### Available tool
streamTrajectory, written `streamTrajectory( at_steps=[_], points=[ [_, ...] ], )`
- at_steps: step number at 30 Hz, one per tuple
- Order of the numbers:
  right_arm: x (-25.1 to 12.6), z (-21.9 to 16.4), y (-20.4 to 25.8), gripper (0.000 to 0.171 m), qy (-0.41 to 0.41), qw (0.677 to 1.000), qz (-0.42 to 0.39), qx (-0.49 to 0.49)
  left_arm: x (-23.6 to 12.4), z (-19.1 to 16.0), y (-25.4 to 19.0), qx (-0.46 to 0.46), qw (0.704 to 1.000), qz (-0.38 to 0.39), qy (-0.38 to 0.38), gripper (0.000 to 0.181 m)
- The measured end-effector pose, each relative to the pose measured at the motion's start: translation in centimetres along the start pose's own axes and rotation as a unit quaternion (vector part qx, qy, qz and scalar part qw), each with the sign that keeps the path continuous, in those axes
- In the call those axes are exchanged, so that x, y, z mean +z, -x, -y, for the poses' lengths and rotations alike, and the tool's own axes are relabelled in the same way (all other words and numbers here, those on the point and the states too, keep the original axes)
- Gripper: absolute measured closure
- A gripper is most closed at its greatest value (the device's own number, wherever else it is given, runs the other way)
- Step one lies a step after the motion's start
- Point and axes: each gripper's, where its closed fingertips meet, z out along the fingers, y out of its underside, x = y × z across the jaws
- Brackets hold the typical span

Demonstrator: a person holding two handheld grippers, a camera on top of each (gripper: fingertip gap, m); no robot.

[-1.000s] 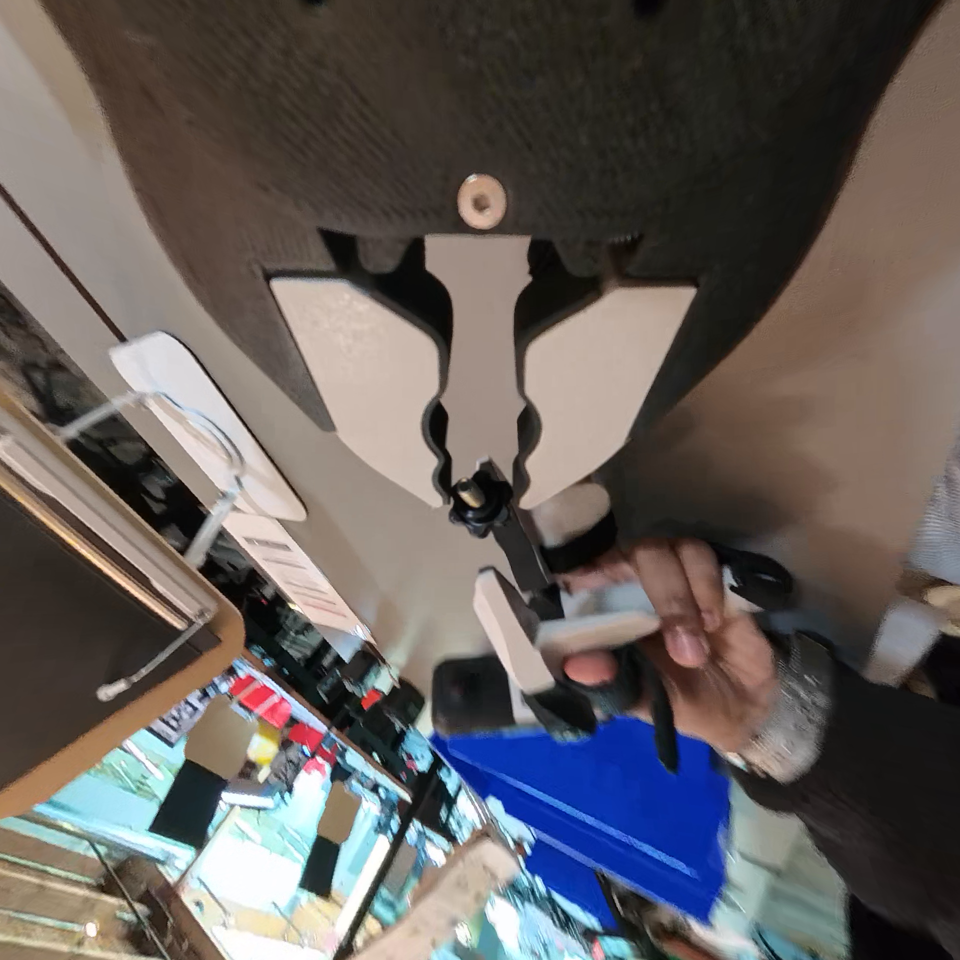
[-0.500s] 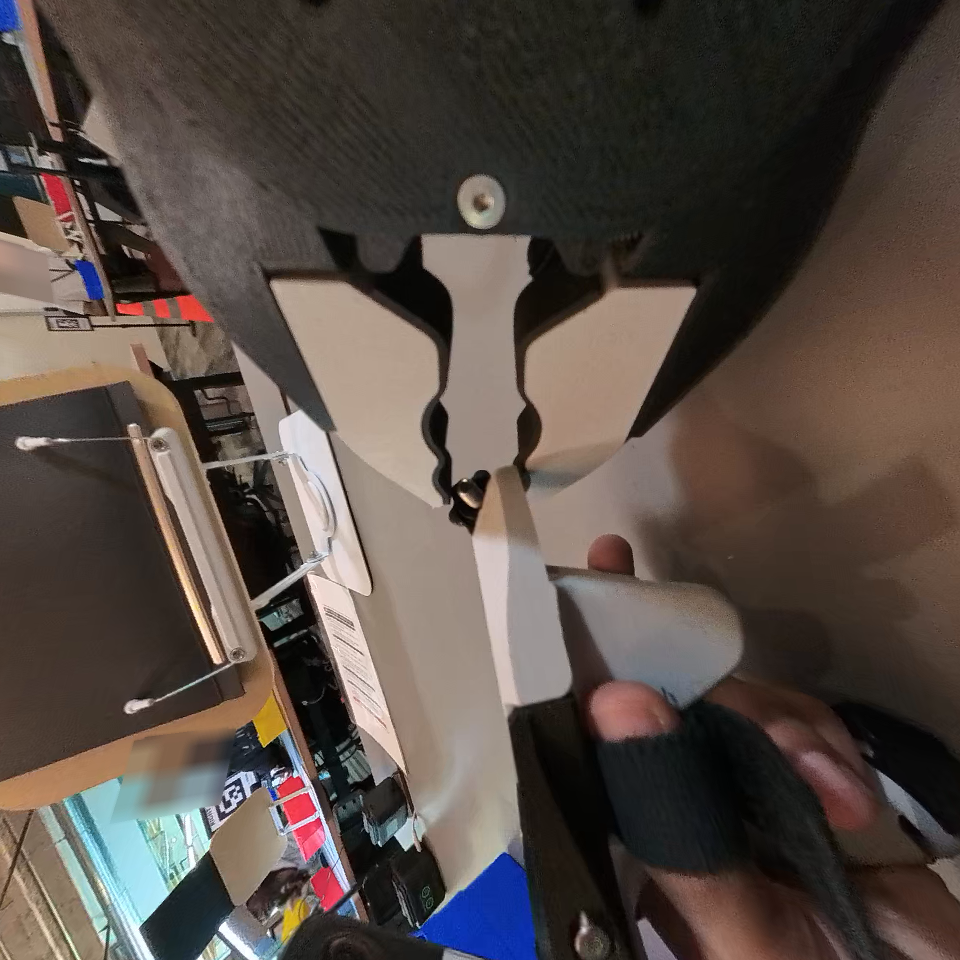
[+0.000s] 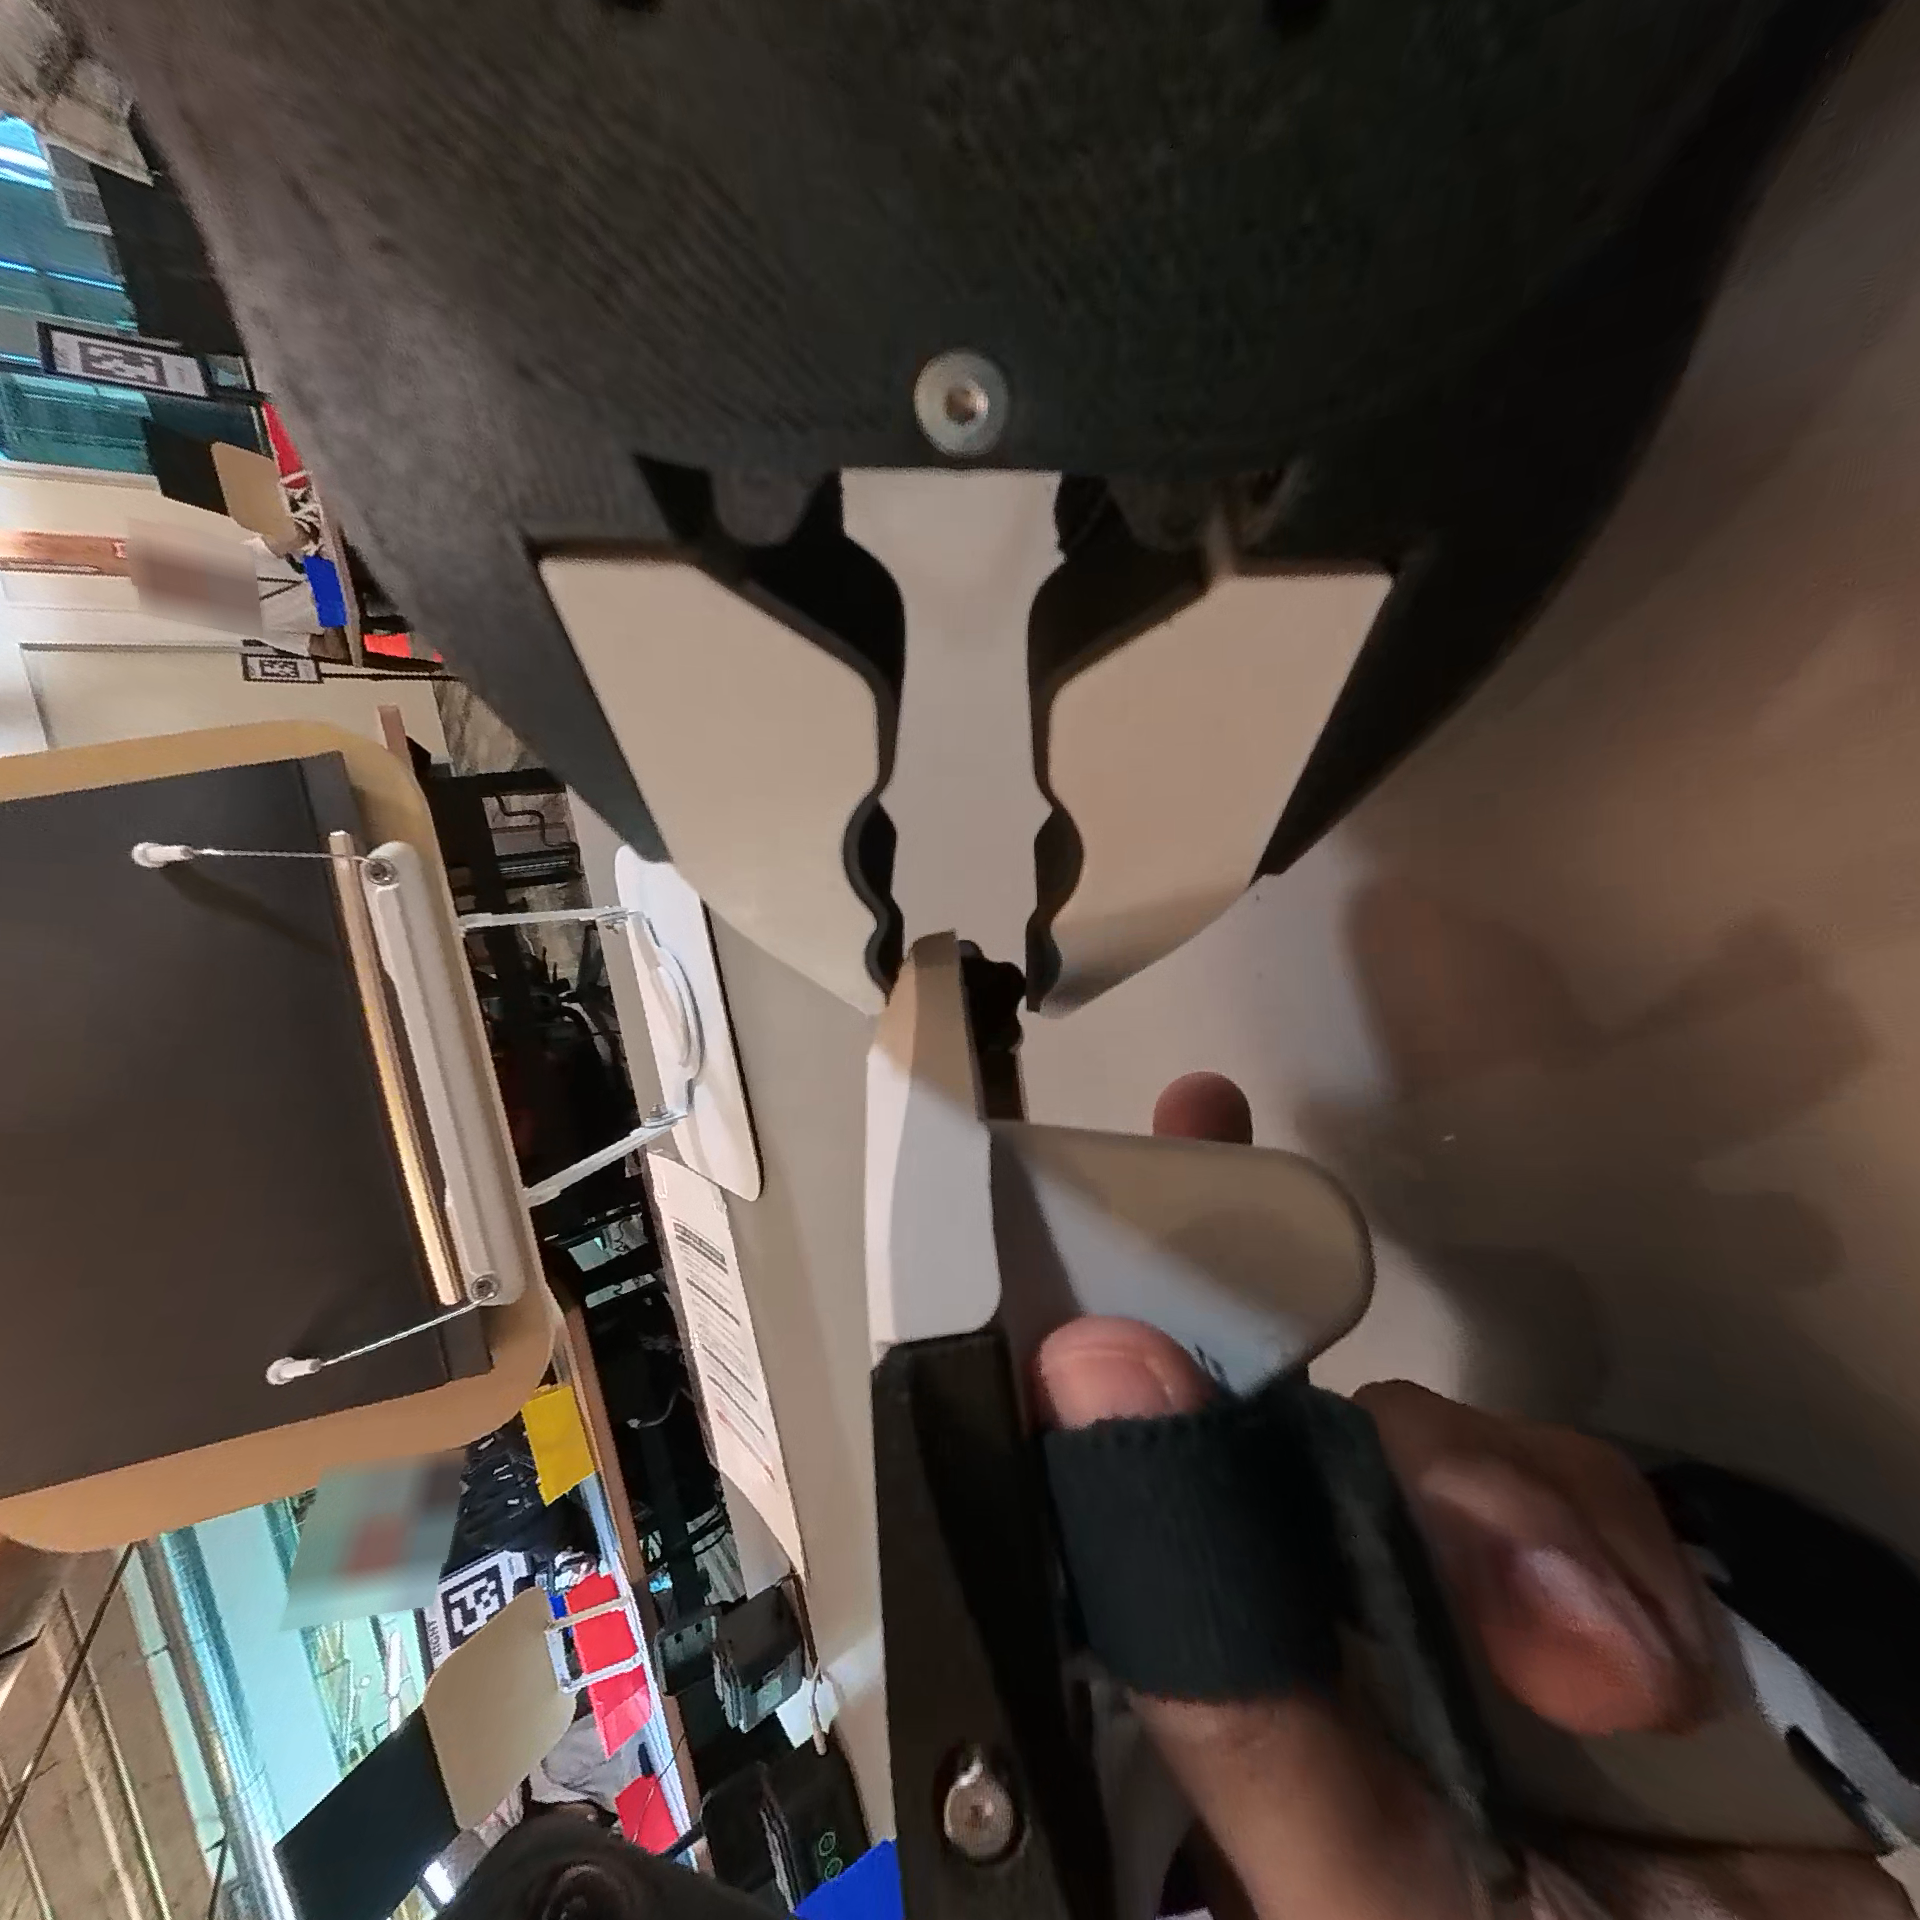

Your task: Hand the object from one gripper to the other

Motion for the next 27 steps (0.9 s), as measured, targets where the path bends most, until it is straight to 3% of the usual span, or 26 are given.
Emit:
streamTrajectory(
  at_steps=[3,8,11,16,22,27],
  points=[
    [0.0,0.1,-0.1,0.148,-0.004,1.0,-0.004,-0.001,0.0,0.0,0.0,-0.004,1.0,-0.006,0.0,0.154],
    [-0.4,0.6,-1.7,0.111,-0.038,0.998,-0.043,0.03,-0.4,0.8,-0.4,-0.035,0.998,-0.037,-0.026,0.155],
    [-0.6,0.7,-2.5,0.099,-0.065,0.993,-0.044,0.09,-0.9,1.9,-0.9,-0.114,0.987,-0.094,-0.064,0.155],
    [-1.1,0.9,-3.4,0.105,-0.117,0.973,-0.028,0.197,-2.0,3.9,-1.2,-0.338,0.901,-0.229,-0.149,0.157],
    [-1.8,2.3,-3.7,0.12,-0.188,0.923,0.0,0.335,-2.4,4.5,-2.2,-0.371,0.869,-0.261,-0.198,0.157],
    [-1.9,3.0,-3.4,0.131,-0.213,0.902,0.014,0.376,-2.0,3.8,-2.1,-0.414,0.846,-0.258,-0.215,0.157]
  ],
)
